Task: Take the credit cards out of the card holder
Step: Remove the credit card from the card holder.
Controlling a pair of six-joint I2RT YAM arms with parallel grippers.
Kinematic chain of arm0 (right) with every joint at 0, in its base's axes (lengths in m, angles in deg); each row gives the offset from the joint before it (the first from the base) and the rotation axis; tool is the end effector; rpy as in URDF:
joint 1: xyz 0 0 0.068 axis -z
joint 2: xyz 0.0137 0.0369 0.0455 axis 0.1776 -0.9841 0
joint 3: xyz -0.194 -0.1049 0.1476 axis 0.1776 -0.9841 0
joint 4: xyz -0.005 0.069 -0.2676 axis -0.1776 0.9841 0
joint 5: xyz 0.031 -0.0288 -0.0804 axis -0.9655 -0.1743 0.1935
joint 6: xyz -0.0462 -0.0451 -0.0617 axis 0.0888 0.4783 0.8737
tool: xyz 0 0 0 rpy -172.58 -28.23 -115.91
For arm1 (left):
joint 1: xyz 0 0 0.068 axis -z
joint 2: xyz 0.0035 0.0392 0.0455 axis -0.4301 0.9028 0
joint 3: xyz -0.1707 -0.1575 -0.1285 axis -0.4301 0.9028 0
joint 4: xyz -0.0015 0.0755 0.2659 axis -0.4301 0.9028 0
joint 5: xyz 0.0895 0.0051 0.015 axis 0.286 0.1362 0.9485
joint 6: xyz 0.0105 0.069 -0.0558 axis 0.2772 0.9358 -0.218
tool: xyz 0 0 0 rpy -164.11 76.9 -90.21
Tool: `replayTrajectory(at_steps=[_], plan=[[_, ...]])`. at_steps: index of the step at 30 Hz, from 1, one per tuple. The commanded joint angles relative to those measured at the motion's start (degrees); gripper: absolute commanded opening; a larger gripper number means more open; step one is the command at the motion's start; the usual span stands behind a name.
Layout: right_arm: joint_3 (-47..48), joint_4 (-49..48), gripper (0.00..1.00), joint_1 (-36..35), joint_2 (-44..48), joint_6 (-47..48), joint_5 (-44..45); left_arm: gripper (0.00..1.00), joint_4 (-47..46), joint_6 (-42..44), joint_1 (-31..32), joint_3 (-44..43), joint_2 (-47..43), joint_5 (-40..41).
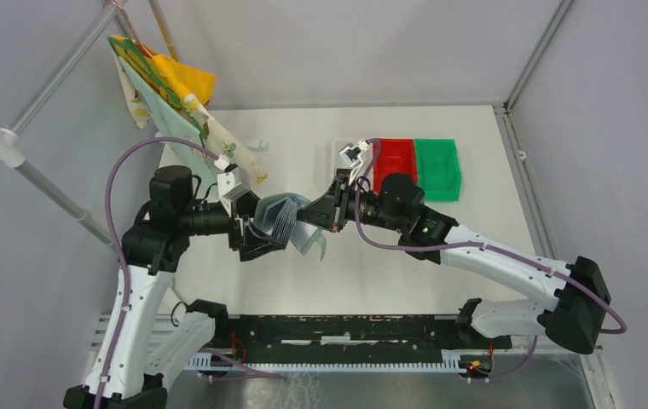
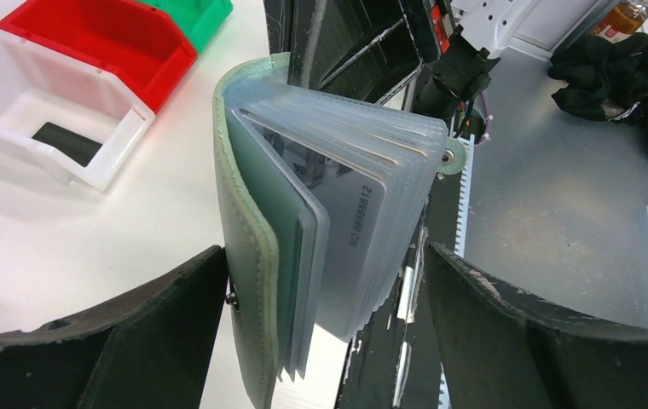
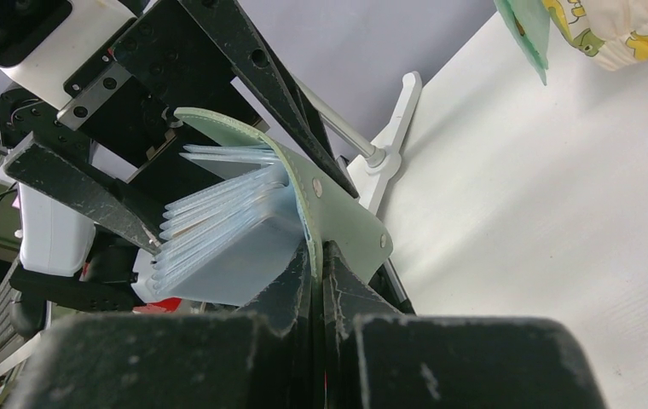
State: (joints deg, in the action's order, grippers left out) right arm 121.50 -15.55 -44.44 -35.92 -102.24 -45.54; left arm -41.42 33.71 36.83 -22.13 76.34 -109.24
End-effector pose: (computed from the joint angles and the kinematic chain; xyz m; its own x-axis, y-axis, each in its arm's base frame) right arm 0.1839 0.3032 0.3425 -0.7247 0.2191 -0.6533 -0.6251 0.1897 0.7571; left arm 0.1538 -0.1031 0.3717 -0.2515 0.1829 -0.9504 0.9450 0.2585 -0.2004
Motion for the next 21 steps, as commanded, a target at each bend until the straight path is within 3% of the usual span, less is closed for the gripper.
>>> replayTrajectory(at_steps=[1, 10, 21], plan=[[3.0, -6.4, 0.0, -0.3, 0.8, -0.9, 1.4, 0.91, -2.3, -1.6, 0.1, 0.1, -0.8, -2.9], [3.0, -7.3, 0.0, -0.7, 0.1, -1.6, 1.4, 0.91, -1.2, -0.3, 0.1, 0.1, -0.5, -2.3], [2.8, -8.3, 0.0, -1.0, -0.3, -2.2, 1.3, 0.92, -6.9, -4.2, 0.1, 2.4, -2.2, 3.6]])
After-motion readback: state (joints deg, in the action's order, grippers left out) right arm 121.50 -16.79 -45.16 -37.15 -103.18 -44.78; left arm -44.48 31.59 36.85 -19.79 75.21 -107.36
